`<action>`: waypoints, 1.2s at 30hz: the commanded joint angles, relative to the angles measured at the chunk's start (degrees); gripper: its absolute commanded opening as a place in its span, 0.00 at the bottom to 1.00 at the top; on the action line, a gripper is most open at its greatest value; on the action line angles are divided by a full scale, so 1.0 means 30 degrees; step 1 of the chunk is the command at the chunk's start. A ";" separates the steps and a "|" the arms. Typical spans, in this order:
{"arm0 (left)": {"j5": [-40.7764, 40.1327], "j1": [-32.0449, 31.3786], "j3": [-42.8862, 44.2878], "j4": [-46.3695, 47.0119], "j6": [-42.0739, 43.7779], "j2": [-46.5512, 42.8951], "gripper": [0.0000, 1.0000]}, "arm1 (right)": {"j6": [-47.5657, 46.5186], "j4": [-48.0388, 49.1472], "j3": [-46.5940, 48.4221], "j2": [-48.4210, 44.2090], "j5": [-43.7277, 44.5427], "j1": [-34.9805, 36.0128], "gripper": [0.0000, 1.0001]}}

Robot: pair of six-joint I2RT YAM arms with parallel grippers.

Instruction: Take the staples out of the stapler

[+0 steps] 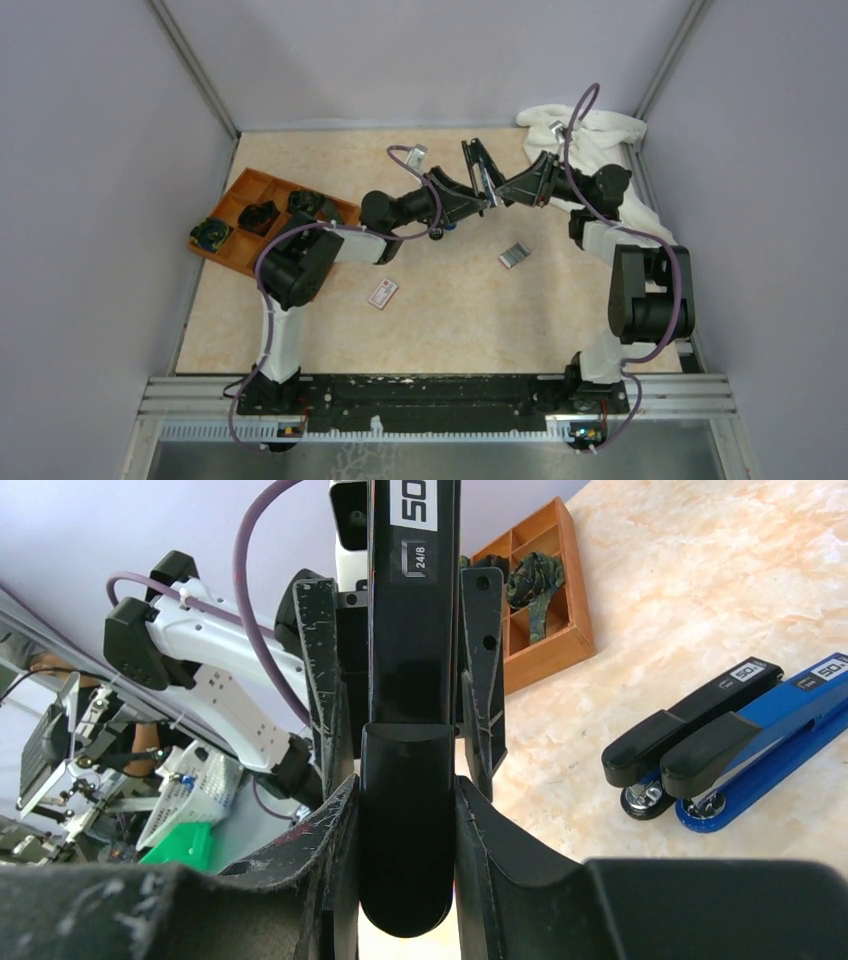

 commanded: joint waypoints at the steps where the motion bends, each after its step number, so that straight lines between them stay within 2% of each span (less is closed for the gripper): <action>1: 0.0356 -0.0063 0.0920 0.2631 0.0017 0.0329 0.67 | -0.1639 -0.0153 0.0453 -0.0460 0.0402 0.0265 0.00; 5: 0.0444 -0.0063 0.0996 0.2317 0.0367 0.0361 0.65 | -0.3508 -0.2080 0.0442 -0.0859 0.0461 0.0453 0.00; 6: 0.0524 -0.0063 0.1051 0.2225 0.0499 0.0377 0.60 | -0.3691 -0.2299 0.0423 -0.0897 0.0459 0.0436 0.00; 7: 0.0681 -0.0063 0.1142 0.2144 0.0559 0.0404 0.48 | -0.3725 -0.2330 0.0465 -0.0902 0.0433 0.0433 0.00; 9: 0.0907 -0.0022 0.1228 0.2031 0.0660 0.0483 0.08 | -0.3826 -0.2355 0.0498 -0.0925 0.0393 0.0431 0.00; 10: 0.1021 0.0006 0.1204 0.2002 0.0810 0.0461 0.02 | -0.3939 -0.2373 0.0496 -0.0945 0.0363 0.0433 0.00; 14: 0.2427 0.0532 0.0144 0.1924 0.1677 -0.0059 0.00 | -0.5309 -0.3545 0.0645 -0.1453 0.0031 0.0029 0.00; 16: 0.3573 0.0824 -0.1113 0.2447 0.2558 -0.0630 0.00 | -0.7386 -0.5708 0.0830 -0.1901 -0.0209 -0.0411 0.00; 17: 0.4197 0.0957 -0.1766 0.2355 0.3134 -0.1000 0.00 | -0.9262 -0.7806 0.1014 -0.2228 -0.0328 -0.0452 0.00; 18: 0.4813 0.1076 -0.2400 0.1874 0.4049 -0.1434 0.00 | -1.2621 -1.1485 0.1414 -0.2636 -0.0265 -0.0472 0.00; 19: 0.5341 0.1167 -0.3043 0.0961 0.5236 -0.1928 0.00 | -1.7439 -1.6244 0.2083 -0.3122 0.0226 -0.0346 0.00; 20: 0.5700 0.1256 -0.3603 -0.0438 0.6564 -0.2506 0.00 | -2.2714 -2.3549 0.2870 -0.3505 0.1367 -0.0129 0.00; 21: 0.5832 0.1322 -0.4054 -0.2704 0.8319 -0.3106 0.00 | -2.6991 -2.7054 0.3334 -0.3775 0.3014 0.0128 0.00; 22: 0.5710 0.1367 -0.4191 -0.5617 1.0150 -0.3847 0.00 | -2.9189 -2.8276 0.3246 -0.3946 0.3499 0.0135 0.00; 24: 0.4751 0.1376 -0.3888 -1.2151 1.4376 -0.5154 0.00 | -3.1297 -2.9258 0.2536 -0.4229 0.4025 -0.0362 0.00; 26: 0.4153 0.1373 -0.3700 -1.6374 1.6988 -0.6038 0.00 | -3.4321 -3.1021 0.2338 -0.4399 0.4977 -0.0751 0.00; 31: 0.1925 0.0846 -0.3159 -2.3867 2.2424 -0.7669 0.00 | -3.9089 -3.2941 0.1247 -0.5017 0.6275 -0.1246 0.00; 33: 0.0845 0.0423 -0.2920 -2.6022 2.4226 -0.8230 0.00 | -3.9729 -3.2938 0.0658 -0.5354 0.6467 -0.1252 0.00; 36: -0.0932 -0.0055 -0.2959 -2.7660 2.6081 -0.8792 0.00 | -4.0431 -3.2782 -0.0275 -0.6054 0.6808 -0.1266 0.00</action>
